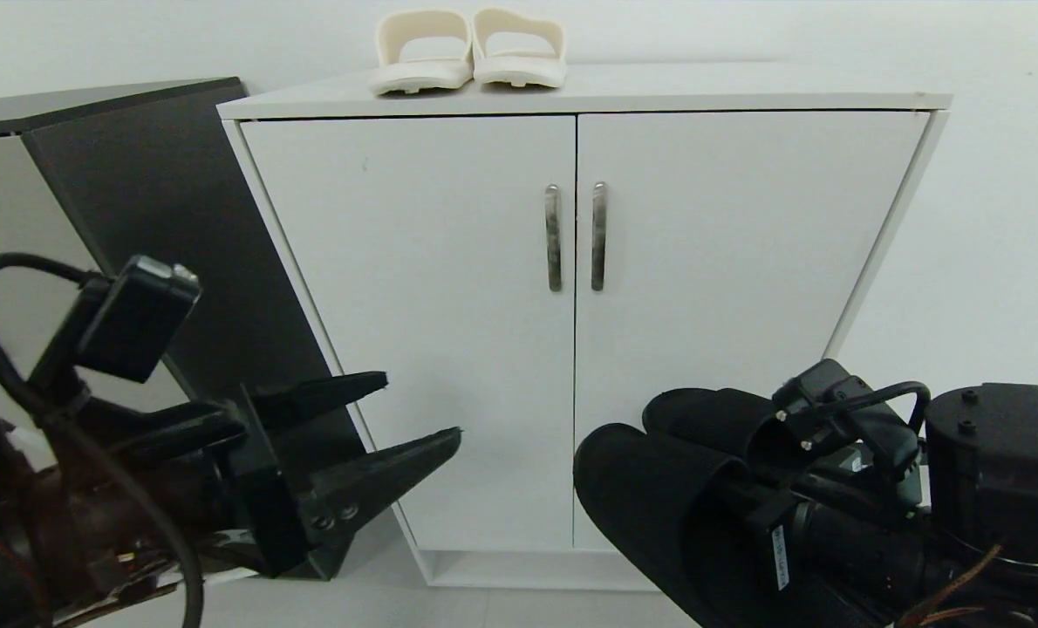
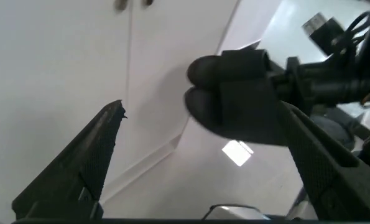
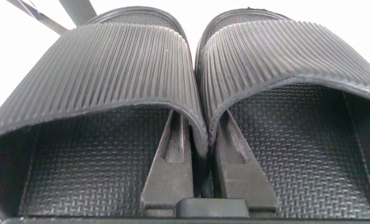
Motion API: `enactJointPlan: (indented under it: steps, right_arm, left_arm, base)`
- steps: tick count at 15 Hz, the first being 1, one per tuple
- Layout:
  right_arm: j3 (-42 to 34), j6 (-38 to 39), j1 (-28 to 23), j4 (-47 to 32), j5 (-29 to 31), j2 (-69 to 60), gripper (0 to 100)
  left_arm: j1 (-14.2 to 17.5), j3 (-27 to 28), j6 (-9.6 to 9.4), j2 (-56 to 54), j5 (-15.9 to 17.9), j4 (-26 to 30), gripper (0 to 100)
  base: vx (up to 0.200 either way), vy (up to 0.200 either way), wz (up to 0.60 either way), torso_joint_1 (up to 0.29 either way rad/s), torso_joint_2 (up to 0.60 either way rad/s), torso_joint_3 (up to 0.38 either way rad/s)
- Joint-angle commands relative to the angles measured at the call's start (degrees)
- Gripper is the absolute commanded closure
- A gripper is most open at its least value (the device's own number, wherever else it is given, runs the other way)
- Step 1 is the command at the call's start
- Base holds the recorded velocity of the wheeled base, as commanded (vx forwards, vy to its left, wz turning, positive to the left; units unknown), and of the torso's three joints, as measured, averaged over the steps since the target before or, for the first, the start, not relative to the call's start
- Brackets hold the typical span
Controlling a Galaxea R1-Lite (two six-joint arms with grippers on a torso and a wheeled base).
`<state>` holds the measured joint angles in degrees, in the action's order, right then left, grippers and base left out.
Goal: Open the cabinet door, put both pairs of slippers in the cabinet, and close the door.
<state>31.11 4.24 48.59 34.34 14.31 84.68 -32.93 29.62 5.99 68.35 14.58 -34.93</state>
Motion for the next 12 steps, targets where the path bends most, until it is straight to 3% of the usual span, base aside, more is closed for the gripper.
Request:
enactJointPlan:
  steps: [1,5,6,7,12]
  right_arm:
    - [-0.17,-0.46,0.01,0.02,0.01,-0.30,100]
    - [-0.88,-0.99,-0.08,0.02,-1.04,-0.30,100]
    - [-0.96,-0.99,-0.08,0.02,-1.57,-0.30,100]
    - [-1.05,-0.90,-0.08,0.11,-2.53,-0.30,100]
    - [-0.96,-0.99,-0.08,0.11,-2.71,-1.27,100]
  left_arm:
    - [-4.08,4.39,0.96,5.21,-0.69,-0.23,0]
    - [-5.31,12.74,1.49,12.68,0.36,-0.23,0]
    - [-5.75,13.71,2.10,13.39,0.63,-0.23,0]
    - [-6.89,18.45,4.74,16.73,0.80,-0.23,0]
    - [-7.15,30.93,6.23,26.39,3.26,0.47,0]
  base:
    - [0.000,0.000,0.00,0.000,0.00,0.000]
    - [0.000,0.000,0.00,0.000,0.00,0.000]
    - [0.000,0.000,0.00,0.000,0.00,0.000]
    - [0.000,0.000,0.00,0.000,0.00,0.000]
    - [0.000,0.000,0.00,0.000,0.00,0.000]
